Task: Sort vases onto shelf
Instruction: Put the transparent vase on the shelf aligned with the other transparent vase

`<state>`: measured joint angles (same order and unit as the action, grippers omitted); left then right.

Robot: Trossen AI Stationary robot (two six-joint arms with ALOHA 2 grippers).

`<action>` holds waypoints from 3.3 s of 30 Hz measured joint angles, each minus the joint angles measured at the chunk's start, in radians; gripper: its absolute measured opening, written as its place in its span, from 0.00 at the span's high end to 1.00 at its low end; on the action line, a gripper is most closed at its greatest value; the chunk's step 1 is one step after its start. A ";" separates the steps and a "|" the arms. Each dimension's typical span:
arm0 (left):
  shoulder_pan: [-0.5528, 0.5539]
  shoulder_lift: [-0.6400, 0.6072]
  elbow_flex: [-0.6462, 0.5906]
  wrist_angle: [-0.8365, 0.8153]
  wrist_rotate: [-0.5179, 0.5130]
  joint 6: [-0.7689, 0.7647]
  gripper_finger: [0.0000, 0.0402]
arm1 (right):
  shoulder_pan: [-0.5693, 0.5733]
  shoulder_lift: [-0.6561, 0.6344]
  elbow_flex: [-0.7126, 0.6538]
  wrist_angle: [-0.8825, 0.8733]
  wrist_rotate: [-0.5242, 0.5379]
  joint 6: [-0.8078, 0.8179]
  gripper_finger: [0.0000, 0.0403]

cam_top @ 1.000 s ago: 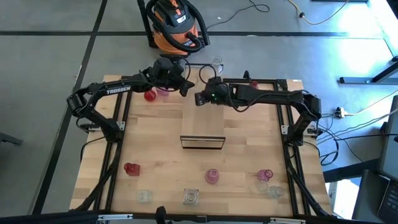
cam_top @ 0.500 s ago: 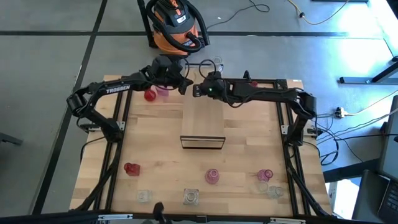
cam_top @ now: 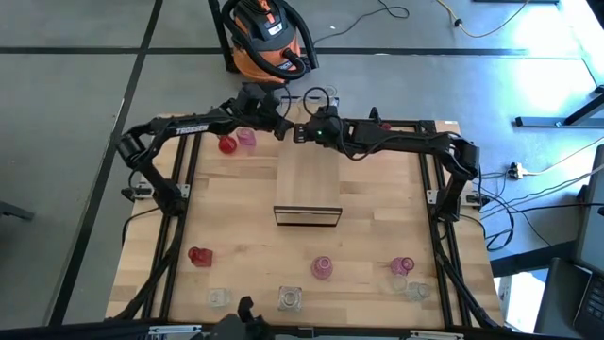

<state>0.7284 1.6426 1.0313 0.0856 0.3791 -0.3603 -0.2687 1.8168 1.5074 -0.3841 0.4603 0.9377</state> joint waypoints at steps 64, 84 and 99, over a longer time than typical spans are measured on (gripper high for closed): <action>0.004 0.010 0.000 0.159 -0.001 -0.025 0.90 | -0.016 0.017 0.002 0.152 0.126 -0.027 0.64; -0.018 0.009 0.000 0.158 0.024 -0.085 0.90 | -0.001 -0.011 0.023 0.158 0.179 -0.067 0.64; -0.017 0.009 0.000 0.190 -0.035 -0.083 0.90 | 0.095 -0.098 0.194 0.056 0.357 -0.272 0.64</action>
<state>0.7113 1.6520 1.0317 0.2756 0.3441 -0.4435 -0.1734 1.7191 1.7014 -0.3285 0.8170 0.6658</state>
